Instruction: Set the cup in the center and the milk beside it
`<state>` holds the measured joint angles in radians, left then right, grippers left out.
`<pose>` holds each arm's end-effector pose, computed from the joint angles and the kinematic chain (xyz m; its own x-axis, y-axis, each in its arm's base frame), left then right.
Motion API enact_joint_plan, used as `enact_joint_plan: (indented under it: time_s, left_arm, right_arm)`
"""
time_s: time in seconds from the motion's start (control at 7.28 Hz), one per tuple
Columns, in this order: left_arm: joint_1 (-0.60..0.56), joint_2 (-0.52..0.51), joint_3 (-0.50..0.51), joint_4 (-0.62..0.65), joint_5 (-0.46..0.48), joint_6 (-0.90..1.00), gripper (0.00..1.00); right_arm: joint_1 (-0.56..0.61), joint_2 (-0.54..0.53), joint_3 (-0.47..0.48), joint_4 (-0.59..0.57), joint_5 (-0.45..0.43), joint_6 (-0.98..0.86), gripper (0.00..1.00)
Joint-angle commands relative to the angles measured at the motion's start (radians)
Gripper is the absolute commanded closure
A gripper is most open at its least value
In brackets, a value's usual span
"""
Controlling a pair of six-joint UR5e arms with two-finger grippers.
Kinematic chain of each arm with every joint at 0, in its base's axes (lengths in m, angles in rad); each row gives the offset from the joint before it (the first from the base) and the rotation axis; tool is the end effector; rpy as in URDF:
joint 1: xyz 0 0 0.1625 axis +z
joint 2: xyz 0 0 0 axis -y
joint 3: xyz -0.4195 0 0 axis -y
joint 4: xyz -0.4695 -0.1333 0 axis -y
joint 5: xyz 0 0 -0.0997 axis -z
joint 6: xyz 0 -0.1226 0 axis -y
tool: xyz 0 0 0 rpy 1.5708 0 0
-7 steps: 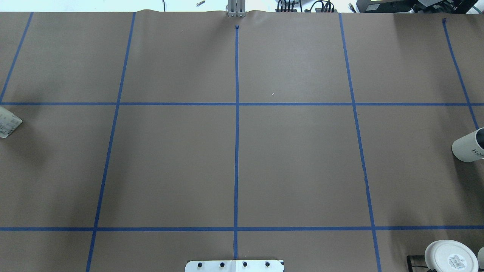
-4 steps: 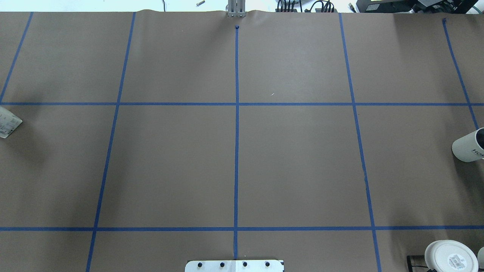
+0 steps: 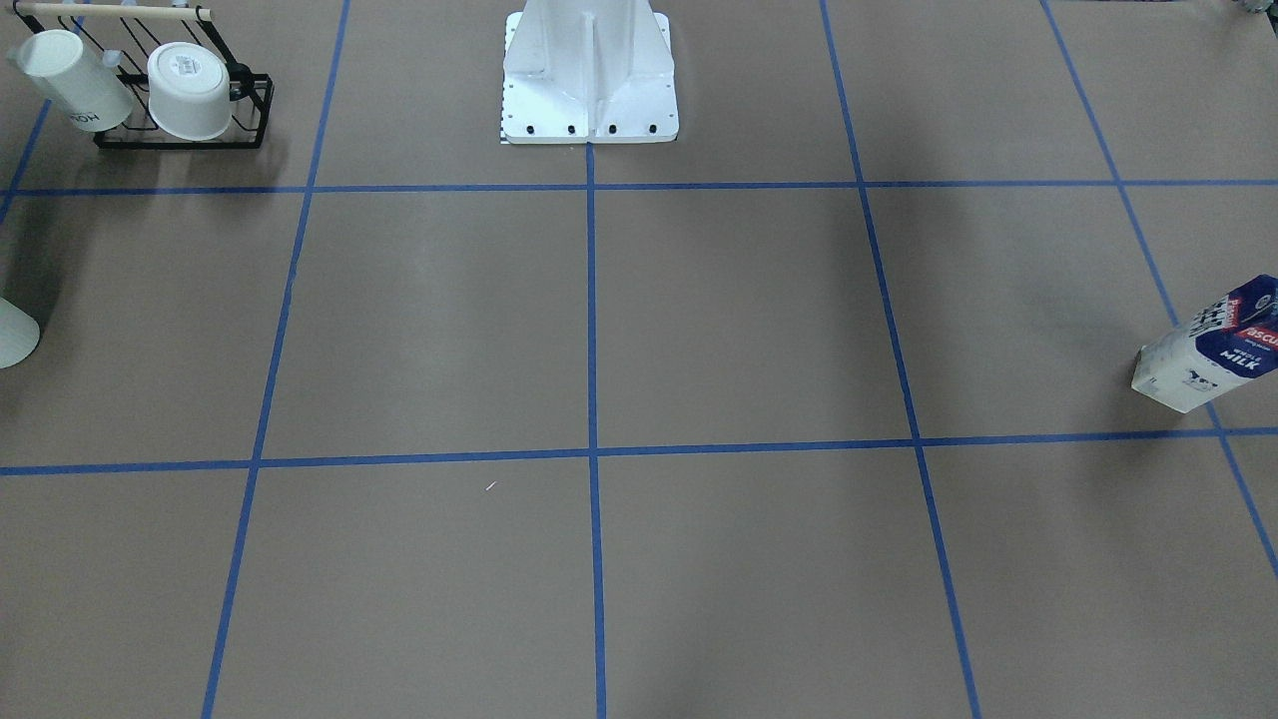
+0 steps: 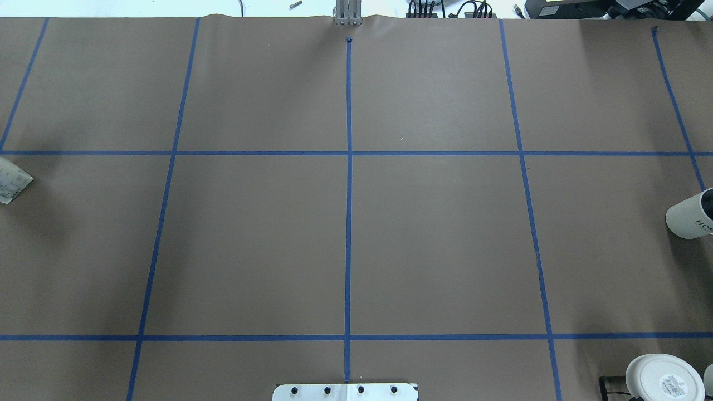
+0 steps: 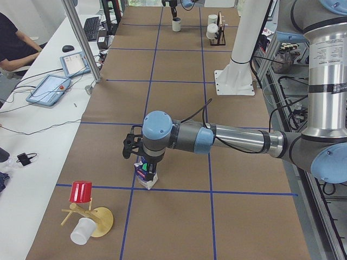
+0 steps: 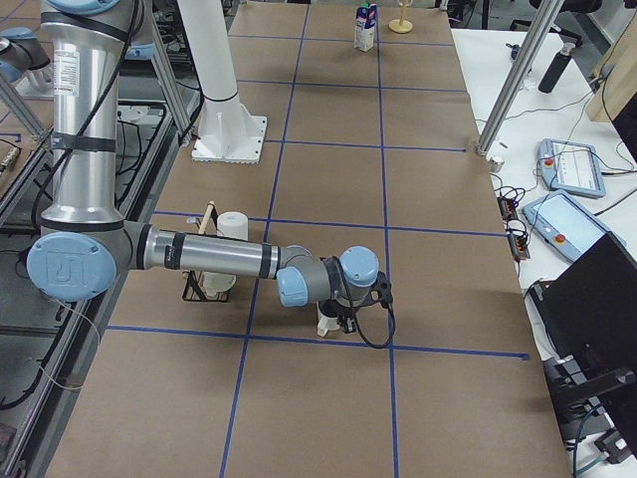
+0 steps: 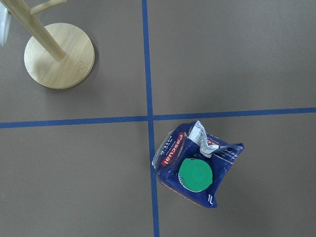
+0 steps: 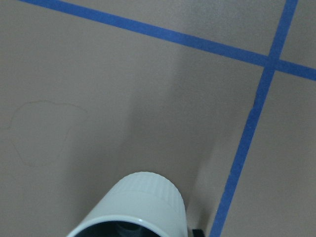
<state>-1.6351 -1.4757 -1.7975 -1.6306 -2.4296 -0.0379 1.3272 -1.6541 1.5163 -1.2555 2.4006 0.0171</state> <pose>-0.0750 -0.5350 0.5782 0.6584 0.0646 -0.7499 0.0881 0.9829 0.1619 -0.0894 -0.5372 0.7089 0.6276 -0.2729 0.7291 0.2267 0.9600 0.1641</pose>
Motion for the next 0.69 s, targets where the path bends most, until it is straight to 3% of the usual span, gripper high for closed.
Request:
enact_joint_plan:
  time_s: [0.0, 0.14, 0.27, 0.55]
  left_arm:
    - [0.000, 0.000, 0.001, 0.000, 0.000, 0.001, 0.01]
    - [0.000, 0.000, 0.003, 0.000, 0.000, 0.001, 0.01]
    - [0.000, 0.000, 0.012, -0.002, 0.000, 0.006, 0.01]
    - [0.000, 0.000, 0.012, -0.002, 0.000, 0.006, 0.01]
  right_arm:
    - [0.001, 0.023, 0.009, -0.002, 0.030, 0.001, 1.00]
    - [0.009, 0.067, 0.005, -0.014, 0.052, 0.003, 1.00]
    - [0.017, 0.167, 0.004, -0.104, 0.052, 0.027, 1.00]
    - [0.007, 0.435, 0.002, -0.299, 0.069, 0.197, 1.00]
